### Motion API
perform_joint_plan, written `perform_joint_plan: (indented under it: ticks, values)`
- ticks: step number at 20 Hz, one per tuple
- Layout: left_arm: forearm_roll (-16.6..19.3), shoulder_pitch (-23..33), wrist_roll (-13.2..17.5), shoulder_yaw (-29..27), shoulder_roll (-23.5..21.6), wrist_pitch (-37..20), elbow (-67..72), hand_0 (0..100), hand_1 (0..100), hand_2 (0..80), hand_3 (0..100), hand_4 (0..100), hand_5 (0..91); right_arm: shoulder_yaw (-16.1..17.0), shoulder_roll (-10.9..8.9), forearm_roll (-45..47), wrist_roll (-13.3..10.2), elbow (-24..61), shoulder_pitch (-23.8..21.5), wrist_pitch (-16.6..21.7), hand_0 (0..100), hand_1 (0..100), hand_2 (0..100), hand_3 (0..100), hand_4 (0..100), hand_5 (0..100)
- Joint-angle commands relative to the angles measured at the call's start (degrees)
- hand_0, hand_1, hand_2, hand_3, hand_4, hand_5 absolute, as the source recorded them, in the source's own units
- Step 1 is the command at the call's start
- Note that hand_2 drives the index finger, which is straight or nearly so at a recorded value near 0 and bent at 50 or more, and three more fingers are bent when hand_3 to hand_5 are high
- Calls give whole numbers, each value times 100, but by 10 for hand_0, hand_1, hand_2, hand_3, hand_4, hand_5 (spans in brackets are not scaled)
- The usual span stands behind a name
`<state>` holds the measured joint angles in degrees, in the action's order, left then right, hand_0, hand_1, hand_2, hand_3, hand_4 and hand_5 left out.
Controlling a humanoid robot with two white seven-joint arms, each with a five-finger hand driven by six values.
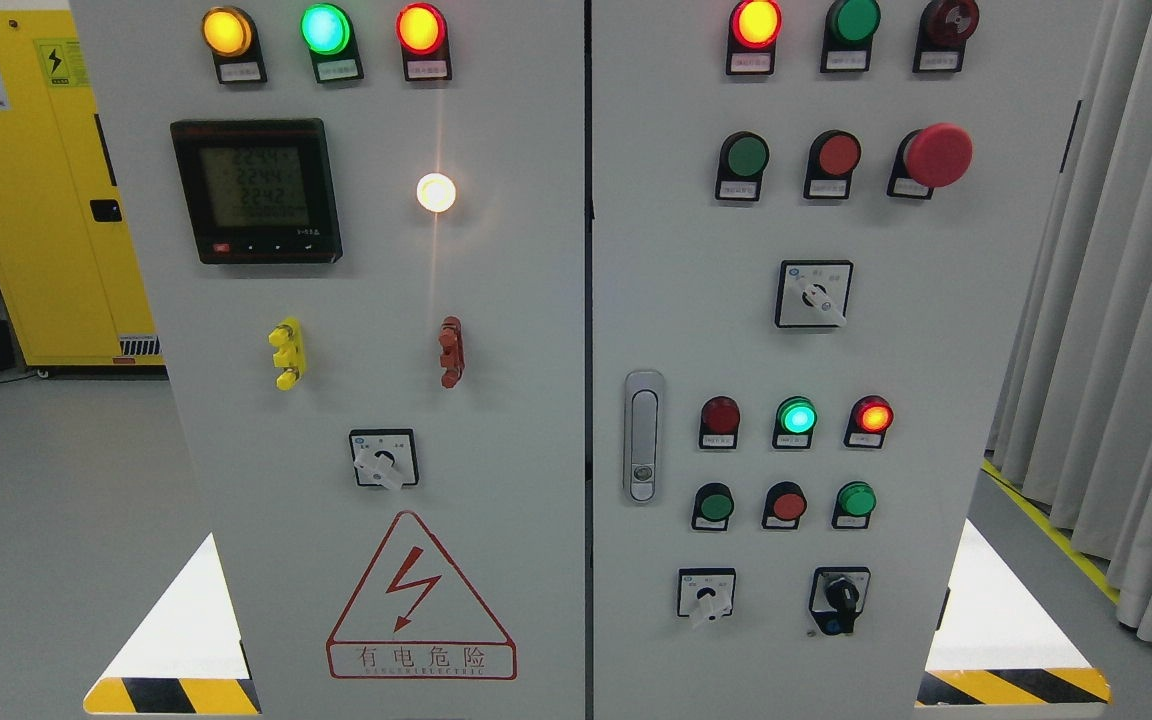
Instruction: Press green start button
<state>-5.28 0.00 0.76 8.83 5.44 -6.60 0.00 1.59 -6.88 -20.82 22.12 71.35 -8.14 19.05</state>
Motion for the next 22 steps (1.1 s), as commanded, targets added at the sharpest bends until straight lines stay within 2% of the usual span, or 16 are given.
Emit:
perform_joint_plan:
  ticks: [1, 4, 7, 8, 9, 12, 13, 14, 17, 18, 21, 22]
  values:
    - [1, -114, 3, 5, 54, 10, -150, 120, 556, 0, 0, 0, 0, -116, 12, -668, 152, 2821, 382, 72, 212, 490, 0, 231, 251, 125]
    - [1, -114, 3, 5, 54, 10, -150, 120, 556, 0, 0, 0, 0, -37, 47, -914, -32, 3278, 462, 318, 220, 492, 0, 306, 335, 211]
    - [1, -114, 3, 5, 54, 1, -158, 120, 556, 0, 0, 0, 0, 34, 38, -1204, -252, 3648, 514, 397, 225, 493, 0, 378, 414, 295]
    - [1, -114, 3, 5, 54, 10, -158, 120, 556, 0, 0, 0, 0, 51, 38, -1318, -279, 3718, 584, 441, 225, 494, 0, 380, 413, 297]
    - [1, -114, 3, 5, 54, 1, -150, 120, 556, 0, 0, 0, 0, 69, 38, -1450, -296, 3763, 646, 529, 228, 496, 0, 452, 468, 358]
    - [1, -114, 3, 5, 54, 1, -150, 120, 556, 0, 0, 0, 0, 253, 38, -1837, -393, 3833, 866, 889, 232, 512, 0, 536, 523, 408]
    - [1, -114, 3, 5, 54, 1, -150, 120, 556, 0, 0, 0, 0, 315, 38, -1977, -437, 3842, 945, 959, 241, 525, 0, 643, 608, 511]
    - [1, -114, 3, 5, 54, 1, -150, 120, 556, 0, 0, 0, 0, 385, 38, -2101, -507, 3877, 1041, 1012, 246, 532, 0, 643, 609, 510]
    - [1, -114, 3, 5, 54, 10, -150, 120, 556, 0, 0, 0, 0, 438, 38, -2452, -683, 3886, 1287, 1039, 273, 559, 0, 679, 672, 601]
    - [1, -114, 3, 5, 54, 1, -150, 120, 556, 0, 0, 0, 0, 438, 38, -2566, -709, 3886, 1358, 1039, 293, 576, 0, 693, 693, 646]
    - [1, -114, 3, 5, 54, 10, -150, 120, 556, 0, 0, 0, 0, 438, 38, -2962, -709, 3877, 1613, 1039, 317, 598, 0, 697, 709, 696]
    - [1, -114, 3, 5, 54, 1, -150, 120, 556, 0, 0, 0, 0, 430, 29, -3059, -709, 3877, 1700, 1039, 351, 632, 0, 692, 705, 771]
